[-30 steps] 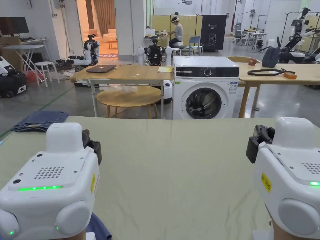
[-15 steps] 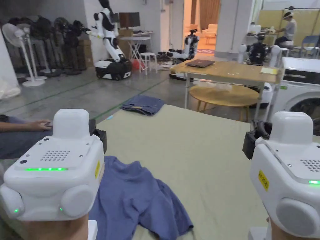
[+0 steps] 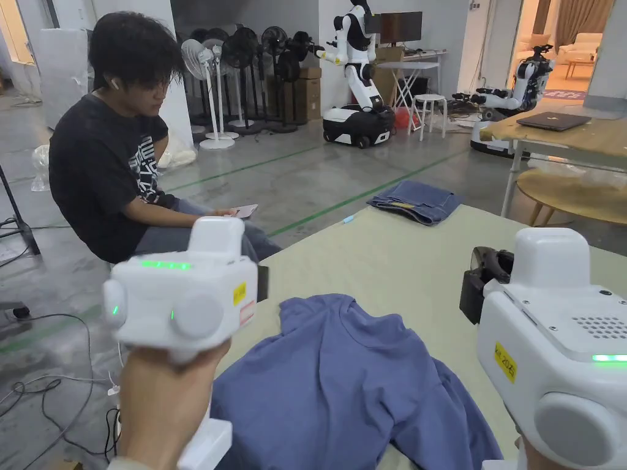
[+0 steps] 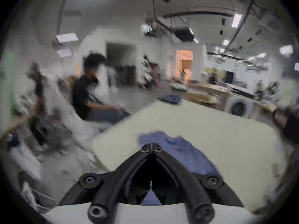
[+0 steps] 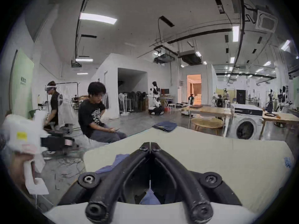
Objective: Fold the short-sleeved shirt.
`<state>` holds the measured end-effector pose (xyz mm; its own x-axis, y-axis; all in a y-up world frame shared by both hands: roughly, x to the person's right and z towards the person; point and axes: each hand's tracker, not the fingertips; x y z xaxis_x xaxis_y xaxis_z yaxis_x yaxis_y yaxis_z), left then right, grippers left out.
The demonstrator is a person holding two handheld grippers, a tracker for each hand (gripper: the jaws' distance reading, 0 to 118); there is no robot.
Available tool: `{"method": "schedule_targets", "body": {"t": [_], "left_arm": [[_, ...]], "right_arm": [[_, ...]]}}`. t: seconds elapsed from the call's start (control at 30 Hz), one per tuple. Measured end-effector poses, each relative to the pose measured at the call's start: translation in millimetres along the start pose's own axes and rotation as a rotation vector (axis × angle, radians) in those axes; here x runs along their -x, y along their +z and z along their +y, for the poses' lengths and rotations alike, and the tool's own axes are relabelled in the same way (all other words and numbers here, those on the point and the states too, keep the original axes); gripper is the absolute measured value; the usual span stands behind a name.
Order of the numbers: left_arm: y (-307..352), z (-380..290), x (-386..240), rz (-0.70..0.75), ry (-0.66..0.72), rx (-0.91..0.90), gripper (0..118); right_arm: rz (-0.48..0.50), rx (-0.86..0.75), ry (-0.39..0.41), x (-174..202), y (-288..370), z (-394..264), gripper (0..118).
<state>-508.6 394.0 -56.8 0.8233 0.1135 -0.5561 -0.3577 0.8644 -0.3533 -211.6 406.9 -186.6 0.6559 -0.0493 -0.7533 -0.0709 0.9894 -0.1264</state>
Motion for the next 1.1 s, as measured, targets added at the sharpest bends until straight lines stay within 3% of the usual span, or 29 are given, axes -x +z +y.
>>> {"method": "schedule_targets", "body": {"t": [0.03,0.1,0.23,0.3,0.37,0.47,0.5,0.57,0.6,0.67,0.8,0.83,0.9,0.93,1.0,1.1], "left_arm": [[-17.6,6.7,-1.8,-0.092,0.055,0.125,0],[-78.4,7.3,-5.0,-0.141,0.050,0.353,0],[-157.7,-27.6,-17.2,-0.058,-0.009,0.607,0],[-190.7,-50.4,-9.4,-0.035,0.007,0.678,0],[-211.3,-65.3,-3.5,-0.085,0.128,0.688,0],[-221.5,-80.2,-5.8,-0.081,0.142,0.686,0],[-226.9,-82.8,-6.3,-0.077,0.135,0.677,23],[-230.2,-84.4,-14.4,-0.063,0.061,0.656,100],[-235.8,-86.3,-18.4,-0.054,0.013,0.651,118],[-243.7,-89.1,-25.1,0.038,-0.026,0.646,117],[-284.1,-113.6,-27.9,0.049,-0.068,0.741,116],[-274.0,-115.7,-30.4,0.033,-0.055,0.742,111],[-281.9,-135.2,-30.7,0.040,0.000,0.824,74],[-268.9,-132.8,-33.8,0.121,-0.039,0.750,63],[-257.1,-120.6,-40.6,0.044,-0.029,0.695,0],[-263.1,-107.0,-31.8,-0.020,0.005,0.719,0]], "right_arm": [[-0.005,0.024,0.004,0.8,-2.8,-4.0,0],[0.008,0.063,-0.004,1.3,-7.7,-13.4,0],[0.018,0.123,-0.014,7.8,-14.4,-28.8,0],[0.020,0.151,-0.008,10.3,-22.2,-39.7,0],[0.018,0.175,-0.010,9.8,-27.7,-47.5,0],[0.016,0.208,-0.011,11.1,-37.3,-55.5,0],[0.015,0.212,-0.011,11.6,-40.8,-58.3,0],[0.011,0.224,-0.006,13.7,-47.8,-62.9,0],[0.010,0.230,-0.002,14.9,-50.7,-65.0,0],[0.006,0.239,0.003,16.5,-54.2,-67.0,0],[0.008,0.258,-0.019,14.4,-58.6,-71.9,0],[0.007,0.260,-0.020,13.9,-58.6,-72.7,0],[0.002,0.268,-0.015,12.6,-57.9,-74.0,0],[-0.001,0.272,-0.013,10.9,-55.4,-74.3,0],[-0.003,0.270,-0.006,7.3,-50.3,-74.5,0],[0.000,0.261,-0.041,-2.6,-42.0,-72.6,0]]}}
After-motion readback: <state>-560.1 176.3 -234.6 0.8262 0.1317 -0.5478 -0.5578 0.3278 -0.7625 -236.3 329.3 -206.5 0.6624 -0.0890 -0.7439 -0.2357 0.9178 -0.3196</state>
